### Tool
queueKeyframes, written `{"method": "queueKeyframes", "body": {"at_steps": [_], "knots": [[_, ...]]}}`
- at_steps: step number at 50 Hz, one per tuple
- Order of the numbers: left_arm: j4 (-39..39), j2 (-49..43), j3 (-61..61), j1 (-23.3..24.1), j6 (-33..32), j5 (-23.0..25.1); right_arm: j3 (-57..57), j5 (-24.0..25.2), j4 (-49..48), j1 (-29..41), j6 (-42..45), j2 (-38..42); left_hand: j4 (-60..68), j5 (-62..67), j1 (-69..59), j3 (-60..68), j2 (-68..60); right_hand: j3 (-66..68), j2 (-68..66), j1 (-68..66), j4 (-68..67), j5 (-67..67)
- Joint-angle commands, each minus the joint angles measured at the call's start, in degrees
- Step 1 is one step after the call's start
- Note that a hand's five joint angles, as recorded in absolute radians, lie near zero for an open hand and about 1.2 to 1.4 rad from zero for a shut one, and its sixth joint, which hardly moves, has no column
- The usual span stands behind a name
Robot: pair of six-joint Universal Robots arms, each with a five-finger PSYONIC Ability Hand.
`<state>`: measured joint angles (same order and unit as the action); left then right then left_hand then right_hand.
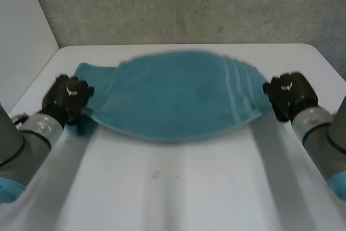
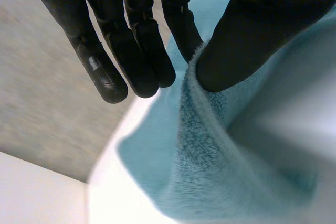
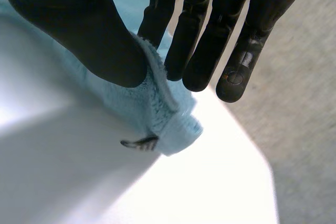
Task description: Fold the laundry
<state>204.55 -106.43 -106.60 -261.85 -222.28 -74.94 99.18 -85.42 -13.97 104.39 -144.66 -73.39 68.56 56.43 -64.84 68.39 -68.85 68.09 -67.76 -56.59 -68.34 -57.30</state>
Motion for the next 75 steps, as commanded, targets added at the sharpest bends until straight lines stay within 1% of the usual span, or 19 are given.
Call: {"method": "queueKeyframes", "body": {"at_steps": [1,3,7,25,32,37,38,41,47,51,52,56,57,58,61,64,67,72,75], "knots": [[-0.1,-4.9,-1.1,-2.2,0.0,0.1,3.6,2.3,-0.1,-6.0,-0.3,0.0,4.3,6.4,-8.0,4.5,-4.0,11.9,-12.2,-23.4,-11.7,-12.7],[0.0,-5.6,-1.1,-2.4,0.0,0.7,3.5,2.4,-0.1,-6.7,-0.4,-0.2,-12.2,-10.0,8.4,-12.0,12.4,11.9,-12.2,-23.4,-11.7,-12.7],[0.1,-6.1,-0.5,-2.6,0.2,0.8,2.7,2.4,-0.1,-8.8,-2.6,-0.3,-23.9,-21.7,20.1,-23.7,24.1,11.9,-12.2,-23.4,-11.7,-12.7],[-0.8,-6.9,-1.9,-3.9,3.3,-0.4,1.6,2.2,-0.5,-12.1,-5.4,0.1,-27.6,-25.4,23.8,-27.4,27.8,11.9,-12.2,-23.4,-11.7,-12.7],[-0.6,-7.6,-1.4,-5.9,3.1,-3.6,1.7,1.8,-0.5,-12.1,-5.5,0.2,-27.1,-24.9,23.3,-26.9,27.3,11.9,-12.2,-23.4,-11.7,-12.7],[-0.4,-8.9,-0.4,-7.4,2.5,-8.5,1.7,1.7,-0.6,-12.5,-5.7,0.2,-21.5,-19.4,17.8,-21.4,21.8,11.9,-12.2,-23.4,-11.7,-12.7],[-0.5,-8.7,-0.4,-7.5,2.5,-8.9,1.7,1.7,-0.5,-12.5,-5.9,0.2,-16.5,-14.4,12.8,-16.3,16.8,11.9,-12.2,-23.4,-11.7,-12.7],[-0.9,-7.6,-0.9,-8.2,2.5,-9.1,1.8,1.7,-0.4,-12.3,-6.2,0.1,11.3,13.5,-15.1,11.5,-11.1,11.9,-12.2,-23.4,-11.7,-12.7],[-3.4,2.1,-3.6,-8.0,2.5,-9.1,1.5,1.8,1.0,-12.2,-5.2,0.0,11.4,13.6,-15.2,11.6,-11.2,11.9,-12.2,-23.4,-11.7,-12.7],[-8.3,11.5,-5.7,-8.1,2.3,-8.9,0.1,2.3,8.1,-12.0,-2.3,-2.1,11.4,13.6,-15.2,11.6,-11.2,11.9,-12.2,-23.4,-11.7,-12.7],[-9.8,13.4,-6.2,-8.2,2.0,-8.9,-0.8,2.4,13.5,-12.3,0.3,-3.7,11.4,13.6,-15.2,11.6,-11.2,11.9,-12.2,-23.4,-11.7,-12.7],[-20.6,22.3,-7.3,-8.6,-3.5,-8.5,-2.2,2.4,27.0,-12.5,9.1,-5.5,11.4,13.6,-15.2,11.6,-11.2,11.9,-12.2,-23.4,-11.7,-12.7],[-25.6,24.7,-7.2,-9.2,-7.3,-7.8,-2.2,2.4,30.5,-12.5,12.1,-5.9,11.4,13.6,-15.2,11.6,-11.2,11.9,-12.2,-23.4,-11.7,-12.7],[-28.0,25.4,-7.2,-9.6,-9.0,-7.2,-2.0,2.3,36.1,-12.8,18.1,-6.1,11.4,13.6,-15.2,11.6,-11.2,11.9,-12.2,-23.4,-11.7,-12.7],[-33.5,26.4,-7.3,-10.4,-13.3,-5.0,-2.2,2.2,41.5,-14.0,25.0,-6.6,11.4,13.6,-15.2,11.6,-11.2,11.9,-12.2,-23.4,-11.7,-12.7],[-34.5,25.7,-7.0,-10.2,-14.9,-1.2,-4.0,1.7,37.7,-14.6,25.2,-7.0,11.4,13.6,-15.2,11.6,-11.2,11.9,-12.2,-23.4,-11.7,-12.7],[-29.7,20.1,-6.1,-10.8,-14.3,1.4,-6.4,1.5,33.2,-14.6,22.7,-5.9,11.4,13.6,-15.2,11.6,-11.2,11.9,-12.2,-23.4,-11.7,-12.7],[-17.9,5.7,1.3,-7.6,-13.7,0.8,-11.0,1.6,25.8,-14.0,15.9,3.7,11.4,13.6,-15.2,11.6,-11.2,11.9,-12.2,-23.4,-11.7,-12.7],[-14.7,0.3,6.5,-5.0,-13.7,-0.5,-14.8,1.0,22.7,-12.2,13.3,7.8,11.4,13.6,-15.2,11.6,-11.2,11.9,-12.2,-23.4,-11.7,-12.7]]}}
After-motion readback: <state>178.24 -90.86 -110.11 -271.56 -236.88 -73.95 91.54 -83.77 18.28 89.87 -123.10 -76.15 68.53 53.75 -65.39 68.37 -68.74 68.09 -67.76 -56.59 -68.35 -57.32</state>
